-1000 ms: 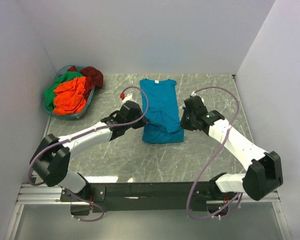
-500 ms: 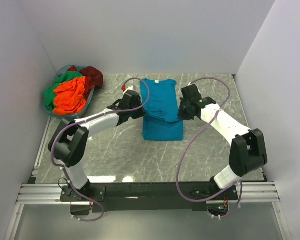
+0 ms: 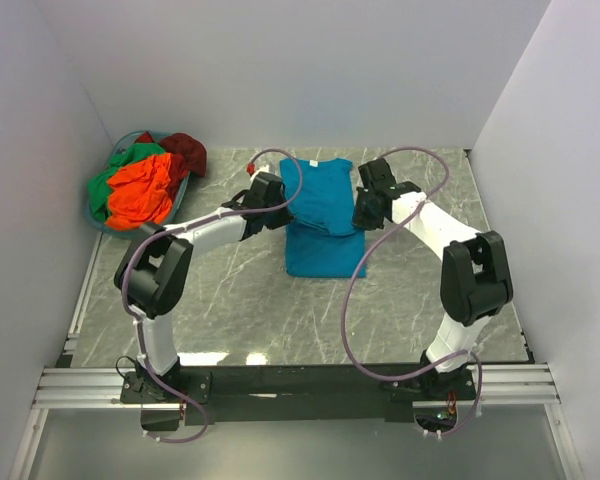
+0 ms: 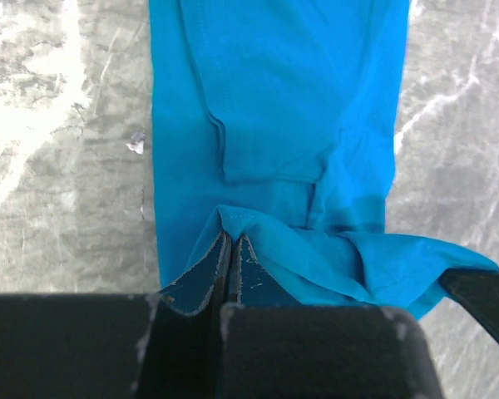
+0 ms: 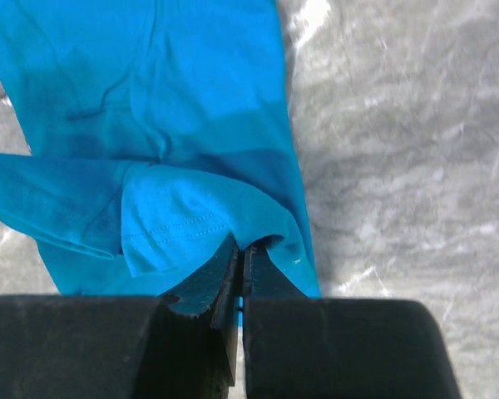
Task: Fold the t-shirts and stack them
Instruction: Fold the tshirt
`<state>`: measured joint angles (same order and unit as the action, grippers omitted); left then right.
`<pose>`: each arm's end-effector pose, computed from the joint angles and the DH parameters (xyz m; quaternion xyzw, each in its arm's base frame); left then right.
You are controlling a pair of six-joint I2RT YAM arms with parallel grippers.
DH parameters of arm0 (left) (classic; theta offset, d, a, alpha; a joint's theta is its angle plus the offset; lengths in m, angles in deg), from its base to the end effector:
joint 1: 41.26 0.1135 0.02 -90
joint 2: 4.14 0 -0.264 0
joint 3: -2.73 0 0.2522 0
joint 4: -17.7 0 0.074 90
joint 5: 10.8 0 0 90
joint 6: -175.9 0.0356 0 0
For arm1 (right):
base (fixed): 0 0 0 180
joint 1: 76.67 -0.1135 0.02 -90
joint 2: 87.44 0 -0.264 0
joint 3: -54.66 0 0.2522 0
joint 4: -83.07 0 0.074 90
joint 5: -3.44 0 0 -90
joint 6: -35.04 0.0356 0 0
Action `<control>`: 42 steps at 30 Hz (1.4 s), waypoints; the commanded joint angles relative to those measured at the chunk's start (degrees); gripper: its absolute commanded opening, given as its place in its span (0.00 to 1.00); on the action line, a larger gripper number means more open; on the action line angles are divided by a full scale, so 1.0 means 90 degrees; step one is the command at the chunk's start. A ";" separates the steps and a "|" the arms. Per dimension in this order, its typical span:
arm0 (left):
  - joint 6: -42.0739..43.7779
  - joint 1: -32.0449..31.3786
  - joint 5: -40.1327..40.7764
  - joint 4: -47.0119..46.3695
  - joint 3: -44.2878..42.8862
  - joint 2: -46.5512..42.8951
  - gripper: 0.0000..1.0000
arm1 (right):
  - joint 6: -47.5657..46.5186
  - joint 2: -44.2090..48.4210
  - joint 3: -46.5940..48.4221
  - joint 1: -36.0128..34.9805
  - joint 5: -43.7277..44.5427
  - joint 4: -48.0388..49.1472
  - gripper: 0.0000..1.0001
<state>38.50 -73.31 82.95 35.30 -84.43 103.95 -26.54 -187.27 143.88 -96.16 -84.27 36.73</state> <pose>0.3599 -0.2226 0.2061 -0.1343 0.8904 -0.2547 0.3526 0.3518 0.1230 0.2353 0.0803 0.9552 0.0980 0.2677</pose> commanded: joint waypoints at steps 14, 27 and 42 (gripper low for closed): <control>0.0247 0.0046 0.0521 -0.0524 -0.0340 0.0255 0.11 | -0.0199 -0.0783 0.0873 0.0104 -0.0098 0.0387 0.00; 0.0159 0.0065 0.0072 -0.0710 -0.0242 0.0001 0.99 | -0.0229 -0.0792 0.0951 0.0095 0.0009 0.0270 0.12; 0.0266 0.0027 0.0042 -0.0543 0.0361 -0.1363 0.99 | -0.0200 0.0183 0.0562 0.0085 0.0244 0.0241 0.84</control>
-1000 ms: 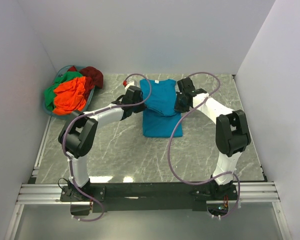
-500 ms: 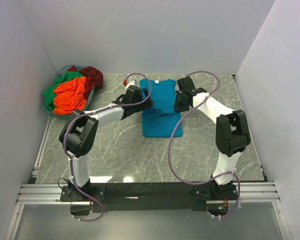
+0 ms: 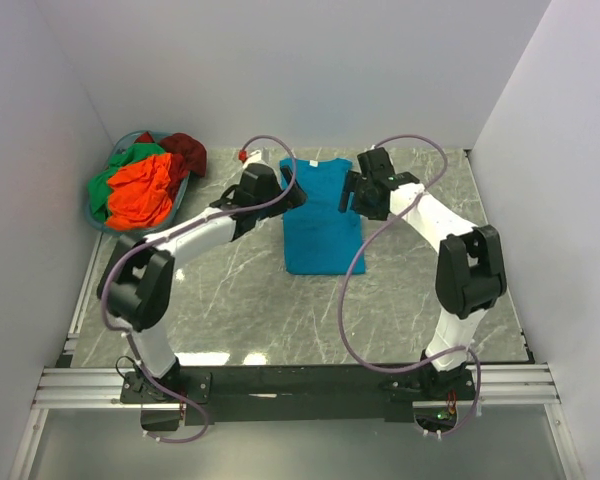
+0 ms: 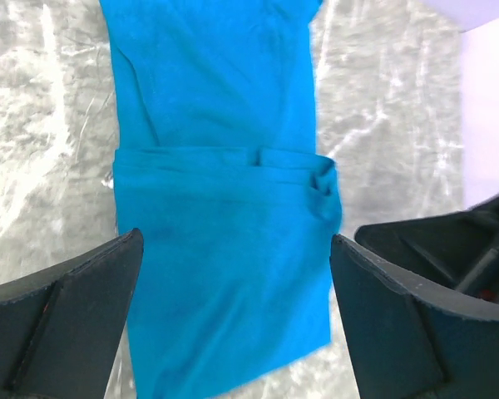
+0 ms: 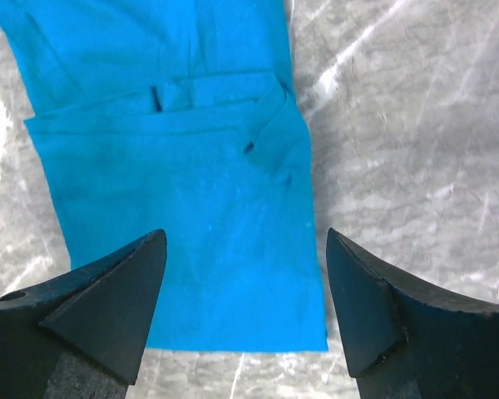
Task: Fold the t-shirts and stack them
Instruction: Fold the tshirt
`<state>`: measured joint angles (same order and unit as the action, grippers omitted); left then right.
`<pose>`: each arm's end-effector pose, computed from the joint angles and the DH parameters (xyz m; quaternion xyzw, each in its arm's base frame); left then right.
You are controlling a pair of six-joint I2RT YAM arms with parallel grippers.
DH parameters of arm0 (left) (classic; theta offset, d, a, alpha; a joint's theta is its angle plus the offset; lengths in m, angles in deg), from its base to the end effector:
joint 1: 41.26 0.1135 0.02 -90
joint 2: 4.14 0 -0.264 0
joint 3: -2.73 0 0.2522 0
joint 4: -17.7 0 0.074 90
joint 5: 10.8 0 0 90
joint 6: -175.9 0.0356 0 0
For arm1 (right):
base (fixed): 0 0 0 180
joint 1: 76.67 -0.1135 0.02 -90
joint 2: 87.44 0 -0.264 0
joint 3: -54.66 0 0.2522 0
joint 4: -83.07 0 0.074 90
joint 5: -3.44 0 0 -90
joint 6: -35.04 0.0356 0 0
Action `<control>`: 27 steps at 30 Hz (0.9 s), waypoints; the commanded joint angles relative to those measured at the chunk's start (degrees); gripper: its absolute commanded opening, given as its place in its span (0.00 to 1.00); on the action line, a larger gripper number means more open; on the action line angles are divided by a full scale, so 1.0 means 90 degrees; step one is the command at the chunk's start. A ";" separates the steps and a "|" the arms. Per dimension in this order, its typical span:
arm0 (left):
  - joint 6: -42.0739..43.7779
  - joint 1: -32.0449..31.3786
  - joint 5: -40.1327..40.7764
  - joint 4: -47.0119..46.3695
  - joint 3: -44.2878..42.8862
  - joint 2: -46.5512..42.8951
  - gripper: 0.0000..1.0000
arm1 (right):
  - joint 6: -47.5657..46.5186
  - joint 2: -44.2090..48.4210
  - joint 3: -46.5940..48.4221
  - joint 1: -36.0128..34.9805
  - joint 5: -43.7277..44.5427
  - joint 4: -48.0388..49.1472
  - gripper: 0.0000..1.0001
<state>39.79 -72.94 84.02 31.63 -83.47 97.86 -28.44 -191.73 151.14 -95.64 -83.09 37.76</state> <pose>0.3527 -0.2142 0.2488 -0.1295 0.8546 -0.2866 0.4132 0.3797 0.1282 0.2474 0.0720 0.9455 0.0958 0.3027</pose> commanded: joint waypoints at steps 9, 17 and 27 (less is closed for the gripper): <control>-0.0032 -0.0054 -0.0300 -0.0038 0.1368 -0.2103 0.99 | 0.0275 0.2514 -0.2099 0.0017 -0.0121 0.0605 0.85; -0.0609 -0.0269 -0.0848 -0.0253 0.2424 -0.2066 0.99 | 0.0393 0.3374 -0.3320 -0.0042 -0.0190 0.0742 0.85; -0.0785 -0.0601 -0.0945 0.0128 0.2219 -0.1002 0.81 | 0.0549 0.3229 -0.3810 -0.0051 -0.0365 0.1015 0.85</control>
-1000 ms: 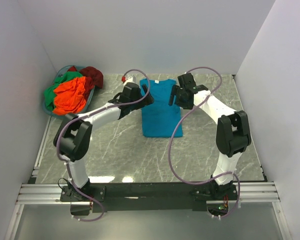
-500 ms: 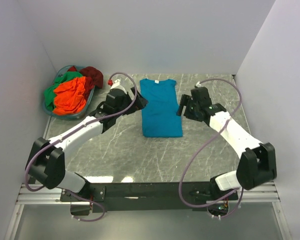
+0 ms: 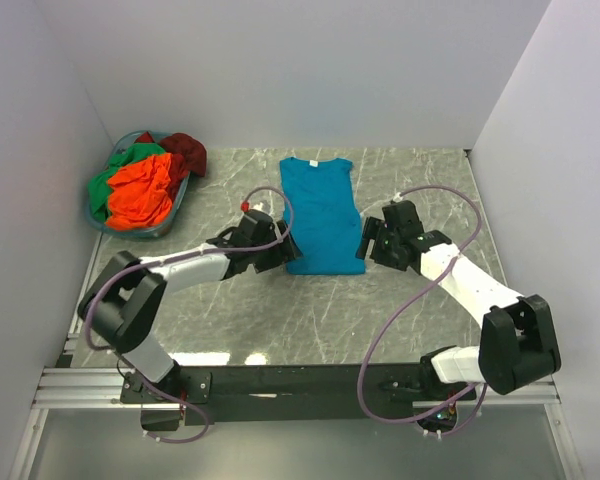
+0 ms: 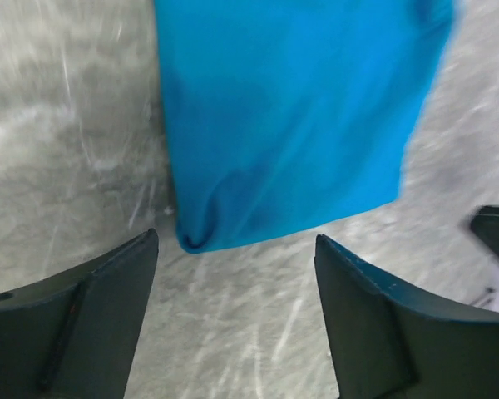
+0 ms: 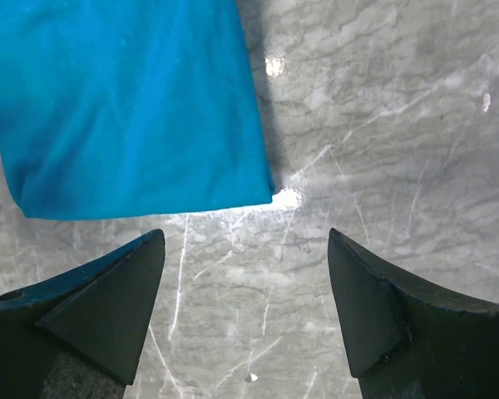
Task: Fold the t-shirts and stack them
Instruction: Fold the tshirt
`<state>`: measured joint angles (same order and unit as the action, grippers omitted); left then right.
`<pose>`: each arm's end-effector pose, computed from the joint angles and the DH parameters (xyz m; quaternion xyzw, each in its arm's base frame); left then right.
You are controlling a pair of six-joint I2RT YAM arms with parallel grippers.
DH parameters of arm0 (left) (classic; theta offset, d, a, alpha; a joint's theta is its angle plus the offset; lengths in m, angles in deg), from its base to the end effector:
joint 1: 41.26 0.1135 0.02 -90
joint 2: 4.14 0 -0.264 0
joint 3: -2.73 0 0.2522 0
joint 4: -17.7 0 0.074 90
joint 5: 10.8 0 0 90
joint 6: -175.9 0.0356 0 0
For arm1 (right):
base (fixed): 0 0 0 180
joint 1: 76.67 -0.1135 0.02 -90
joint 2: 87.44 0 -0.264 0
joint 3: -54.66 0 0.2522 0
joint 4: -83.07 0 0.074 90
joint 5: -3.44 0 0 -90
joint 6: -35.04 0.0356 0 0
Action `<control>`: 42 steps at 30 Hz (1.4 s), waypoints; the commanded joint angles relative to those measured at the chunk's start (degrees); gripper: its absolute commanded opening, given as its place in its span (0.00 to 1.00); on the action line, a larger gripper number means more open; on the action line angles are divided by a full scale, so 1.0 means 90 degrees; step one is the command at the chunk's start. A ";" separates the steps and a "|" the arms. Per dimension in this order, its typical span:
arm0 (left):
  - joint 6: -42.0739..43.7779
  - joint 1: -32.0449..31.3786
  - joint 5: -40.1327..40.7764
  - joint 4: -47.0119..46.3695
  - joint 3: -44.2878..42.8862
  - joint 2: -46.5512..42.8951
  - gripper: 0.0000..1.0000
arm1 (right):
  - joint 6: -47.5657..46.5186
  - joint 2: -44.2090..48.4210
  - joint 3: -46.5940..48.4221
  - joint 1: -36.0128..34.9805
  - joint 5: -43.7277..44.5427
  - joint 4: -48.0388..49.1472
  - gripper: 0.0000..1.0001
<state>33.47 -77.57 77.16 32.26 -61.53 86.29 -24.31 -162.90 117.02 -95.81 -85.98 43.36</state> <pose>0.2663 -0.1972 0.1948 -0.1201 0.9009 -0.3030 0.2866 0.2510 0.0867 0.2246 0.0966 0.9428 0.1299 0.2913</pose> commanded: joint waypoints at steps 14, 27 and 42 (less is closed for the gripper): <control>-0.0152 -0.0135 -0.0241 -0.0108 -0.0395 0.0948 0.22 | -0.0047 -0.0873 0.0303 -0.0051 -0.0201 0.0511 0.85; -0.0152 -0.0135 -0.0427 0.0048 -0.0317 0.1153 0.01 | -0.0066 -0.1449 0.0479 -0.0042 -0.0318 0.0628 0.81; -0.0103 -0.0145 -0.0778 -0.0479 0.0045 0.0997 0.01 | 0.0012 -0.1908 0.0128 -0.0042 -0.0572 0.0940 0.24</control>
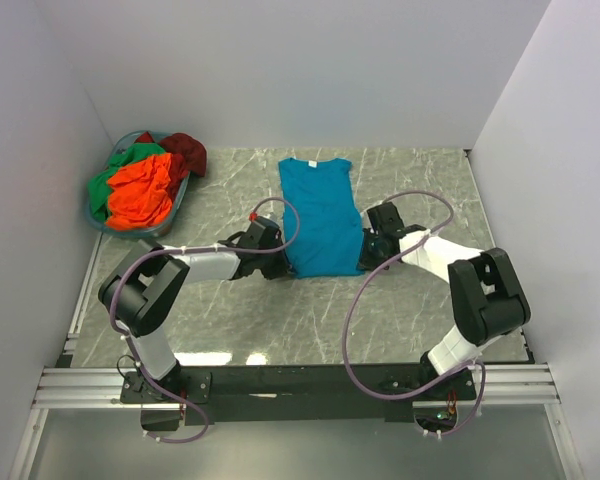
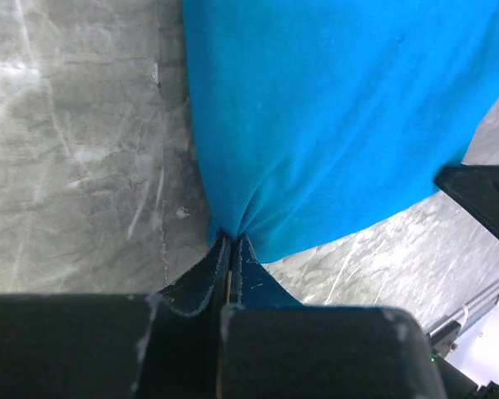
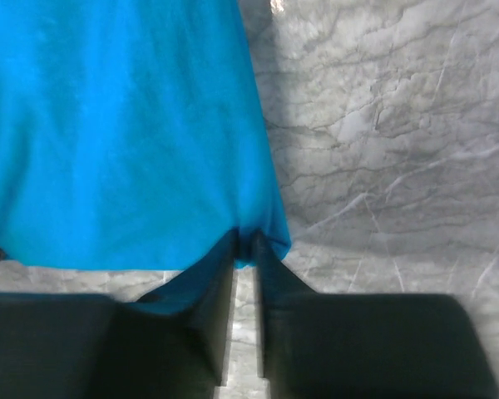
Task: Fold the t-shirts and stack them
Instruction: Fold the tshirt
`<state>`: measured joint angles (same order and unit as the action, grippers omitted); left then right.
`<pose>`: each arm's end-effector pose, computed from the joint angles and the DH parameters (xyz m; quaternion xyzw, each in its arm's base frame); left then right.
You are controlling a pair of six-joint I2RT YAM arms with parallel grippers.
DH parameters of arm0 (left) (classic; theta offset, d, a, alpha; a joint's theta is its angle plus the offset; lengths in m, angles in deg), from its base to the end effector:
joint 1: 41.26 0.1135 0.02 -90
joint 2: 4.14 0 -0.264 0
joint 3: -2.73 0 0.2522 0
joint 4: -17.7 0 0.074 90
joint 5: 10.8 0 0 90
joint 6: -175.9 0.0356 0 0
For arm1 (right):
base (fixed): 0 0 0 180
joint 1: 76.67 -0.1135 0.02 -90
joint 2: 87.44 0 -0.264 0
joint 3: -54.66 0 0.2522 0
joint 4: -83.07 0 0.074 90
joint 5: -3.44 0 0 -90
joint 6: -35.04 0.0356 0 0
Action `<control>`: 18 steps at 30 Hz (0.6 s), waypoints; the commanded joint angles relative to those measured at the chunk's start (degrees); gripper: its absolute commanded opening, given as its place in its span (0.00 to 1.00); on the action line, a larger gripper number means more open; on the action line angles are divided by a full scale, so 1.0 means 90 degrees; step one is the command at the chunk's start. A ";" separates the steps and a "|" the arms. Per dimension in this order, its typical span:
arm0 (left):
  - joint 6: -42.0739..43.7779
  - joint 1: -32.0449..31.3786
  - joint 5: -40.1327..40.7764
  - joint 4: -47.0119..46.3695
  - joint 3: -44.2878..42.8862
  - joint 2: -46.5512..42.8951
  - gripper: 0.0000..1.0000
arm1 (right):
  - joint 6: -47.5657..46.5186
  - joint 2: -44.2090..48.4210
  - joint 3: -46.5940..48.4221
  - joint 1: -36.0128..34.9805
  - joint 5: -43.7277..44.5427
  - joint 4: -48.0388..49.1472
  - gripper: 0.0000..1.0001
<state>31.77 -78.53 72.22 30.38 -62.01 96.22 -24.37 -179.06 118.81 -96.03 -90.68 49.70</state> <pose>0.2721 -0.2125 0.1447 -0.1153 0.9259 -0.2940 0.2074 0.2865 0.1034 0.1654 0.0856 0.9634 0.1378 0.2134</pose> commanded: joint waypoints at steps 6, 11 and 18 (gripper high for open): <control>0.0057 -0.0067 -0.0533 -0.0515 0.0283 -0.0144 0.01 | -0.0069 0.0081 -0.0315 -0.0017 -0.0099 0.0266 0.00; 0.0067 -0.0125 -0.0445 -0.0388 0.0586 -0.0466 0.01 | -0.0215 0.0529 -0.0598 -0.0027 -0.0137 0.0080 0.00; -0.0001 -0.0467 -0.0132 0.0412 0.1201 -0.1657 0.01 | -0.0283 0.1886 -0.1126 -0.0359 -0.0314 -0.0660 0.00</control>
<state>31.74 -81.40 70.14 30.03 -53.75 87.63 -25.68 -169.18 109.78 -97.78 -93.08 48.62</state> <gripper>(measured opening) 0.014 0.008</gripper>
